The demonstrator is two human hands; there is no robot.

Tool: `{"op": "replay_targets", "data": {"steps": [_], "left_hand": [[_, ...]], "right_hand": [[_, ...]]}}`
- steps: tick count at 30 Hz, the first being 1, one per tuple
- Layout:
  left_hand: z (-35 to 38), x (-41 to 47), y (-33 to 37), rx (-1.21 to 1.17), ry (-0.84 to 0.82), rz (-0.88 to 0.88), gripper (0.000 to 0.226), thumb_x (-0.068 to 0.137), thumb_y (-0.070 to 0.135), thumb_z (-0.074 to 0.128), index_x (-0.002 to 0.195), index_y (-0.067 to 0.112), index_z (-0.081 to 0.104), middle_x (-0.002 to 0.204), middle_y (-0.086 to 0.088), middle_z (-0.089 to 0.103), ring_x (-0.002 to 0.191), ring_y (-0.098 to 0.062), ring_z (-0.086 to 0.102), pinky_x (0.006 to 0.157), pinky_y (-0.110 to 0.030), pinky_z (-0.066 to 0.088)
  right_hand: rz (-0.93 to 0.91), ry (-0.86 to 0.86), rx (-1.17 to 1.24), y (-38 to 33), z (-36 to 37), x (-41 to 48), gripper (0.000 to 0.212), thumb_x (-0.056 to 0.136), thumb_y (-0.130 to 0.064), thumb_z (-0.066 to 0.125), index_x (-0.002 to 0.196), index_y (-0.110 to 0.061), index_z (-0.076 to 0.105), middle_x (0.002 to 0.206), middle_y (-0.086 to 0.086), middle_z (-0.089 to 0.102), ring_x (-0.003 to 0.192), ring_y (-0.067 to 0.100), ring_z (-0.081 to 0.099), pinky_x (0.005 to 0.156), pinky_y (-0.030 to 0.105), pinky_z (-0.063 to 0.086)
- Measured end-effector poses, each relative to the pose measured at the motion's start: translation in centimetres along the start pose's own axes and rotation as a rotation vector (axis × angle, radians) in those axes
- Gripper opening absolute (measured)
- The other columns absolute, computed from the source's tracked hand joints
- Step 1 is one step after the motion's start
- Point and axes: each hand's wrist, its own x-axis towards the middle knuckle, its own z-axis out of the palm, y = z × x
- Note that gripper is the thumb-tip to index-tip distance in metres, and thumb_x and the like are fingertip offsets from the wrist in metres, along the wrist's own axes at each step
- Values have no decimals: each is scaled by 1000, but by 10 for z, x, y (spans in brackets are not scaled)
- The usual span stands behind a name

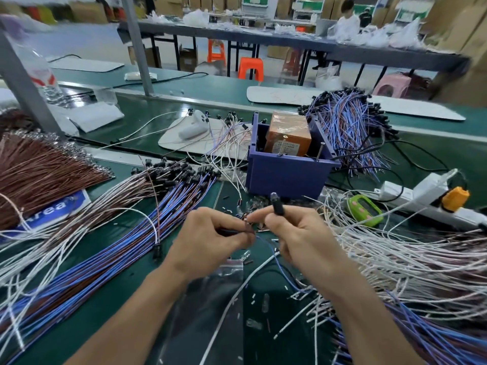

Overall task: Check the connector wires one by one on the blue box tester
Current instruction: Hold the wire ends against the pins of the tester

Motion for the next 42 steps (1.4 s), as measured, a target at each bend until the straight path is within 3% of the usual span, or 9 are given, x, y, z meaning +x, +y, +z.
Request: {"op": "replay_targets", "data": {"steps": [4,8,15,21,28,32,35,38,42], "left_hand": [[6,-1,1,-75,54,41,9,76,26,90,78,30,83,65,11,74,60,-4,66,58,-23,50],[5,1,0,-130,172,-18,21,74,15,91,80,34,83,70,7,78,62,-4,71,59,-17,53],[-5,6,-1,-362,140,-103,28,85,-2,76,81,24,85,72,-11,77,62,-17,72,55,-19,52],[-15,11,-5,-396,316,-167,24,90,2,73,76,19,83,73,-11,77,60,-20,72,58,-22,57],[-5,3,-5,152,381,21,33,79,12,84,91,43,82,83,30,73,89,6,67,82,-11,51],[9,1,9,-195,236,-16,18,75,25,84,88,37,84,87,13,80,87,-7,75,79,-20,56],[26,-2,19,-526,207,-104,15,69,15,90,80,25,85,80,-7,80,75,-15,76,71,-21,58],[30,2,20,-613,191,-145,19,63,28,84,77,15,83,76,-13,78,70,-18,73,71,-22,57],[30,5,18,-588,150,-145,7,77,15,85,76,9,80,71,-11,74,69,-15,68,71,-20,54]], "right_hand": [[-6,3,-240,3,20,0,18,99,-29,60,96,-20,75,80,1,74,74,19,67,69,41,55],[55,117,-309,4,14,2,32,91,-35,69,68,-14,70,52,-2,58,47,6,43,49,27,35],[118,126,-159,2,7,5,35,73,-45,67,69,-12,76,55,13,63,45,12,41,52,30,34],[141,138,51,4,3,6,24,89,-9,70,66,-12,77,47,1,44,46,13,33,46,22,25],[102,178,151,1,2,4,29,97,-12,63,71,-11,77,48,3,56,45,9,48,53,17,40],[101,152,169,0,11,3,30,99,-15,63,73,-13,77,53,7,63,50,3,56,64,20,38],[82,129,201,0,12,2,29,99,-12,62,75,-3,75,54,8,65,42,-1,51,50,9,41],[80,102,224,-2,8,2,30,99,-11,62,74,-3,75,58,11,67,39,-1,52,47,5,41],[96,73,228,-3,4,2,27,96,-9,65,72,-7,77,61,10,69,42,-2,54,47,5,41]]}}
